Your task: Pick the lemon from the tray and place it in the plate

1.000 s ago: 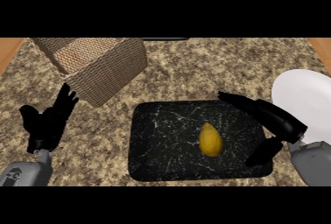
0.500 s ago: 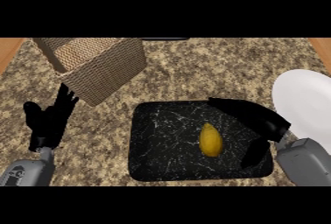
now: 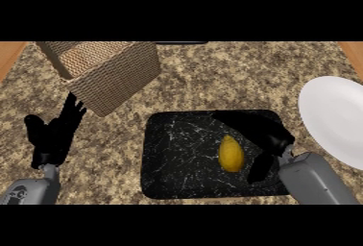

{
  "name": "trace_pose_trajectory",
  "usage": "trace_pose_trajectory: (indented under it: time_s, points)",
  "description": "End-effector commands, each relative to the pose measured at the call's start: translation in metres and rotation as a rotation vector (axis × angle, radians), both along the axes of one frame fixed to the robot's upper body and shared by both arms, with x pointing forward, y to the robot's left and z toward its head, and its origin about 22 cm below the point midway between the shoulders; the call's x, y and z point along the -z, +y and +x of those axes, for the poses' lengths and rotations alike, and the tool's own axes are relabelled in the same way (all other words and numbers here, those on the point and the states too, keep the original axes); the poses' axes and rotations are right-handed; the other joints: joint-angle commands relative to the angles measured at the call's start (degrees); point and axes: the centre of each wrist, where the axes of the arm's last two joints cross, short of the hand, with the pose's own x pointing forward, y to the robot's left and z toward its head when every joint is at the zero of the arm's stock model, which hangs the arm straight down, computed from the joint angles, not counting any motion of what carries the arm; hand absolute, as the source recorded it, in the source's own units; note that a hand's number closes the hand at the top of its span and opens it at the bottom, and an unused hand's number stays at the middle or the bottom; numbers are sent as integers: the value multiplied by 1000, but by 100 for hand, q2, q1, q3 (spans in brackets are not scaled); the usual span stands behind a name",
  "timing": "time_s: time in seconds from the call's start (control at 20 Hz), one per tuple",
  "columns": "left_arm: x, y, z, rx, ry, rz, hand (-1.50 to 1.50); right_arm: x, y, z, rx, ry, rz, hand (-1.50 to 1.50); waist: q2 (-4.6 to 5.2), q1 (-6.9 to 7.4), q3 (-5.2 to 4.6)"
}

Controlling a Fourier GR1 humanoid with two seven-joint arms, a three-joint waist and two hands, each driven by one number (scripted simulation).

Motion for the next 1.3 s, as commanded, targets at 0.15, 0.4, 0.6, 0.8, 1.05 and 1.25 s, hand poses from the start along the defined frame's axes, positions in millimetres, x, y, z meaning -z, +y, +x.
trace_pose_trajectory:
  time_s: [0.15,0.4,0.6,0.8,1.05,1.25]
  points:
    - [-1,-2,4,28,-28,-4,0,9,-2,18,23,-7,-40,-150,1,-12,9]
    - [-10,-10,2,36,-32,7,0,4,7,16,-70,49,-102,-150,-6,-6,9]
    - [1,10,9,38,-39,-6,0,32,19,14,-177,24,-81,150,9,5,9]
    - [10,-10,7,20,-27,10,0,15,18,1,-170,22,-57,150,-3,-34,8]
    - [-8,10,11,29,-29,1,0,32,28,-16,-129,-16,-4,150,-5,-38,9]
    - [5,-5,-2,22,-23,-11,0,25,-1,-24,-96,-216,-7,150,-13,-56,12]
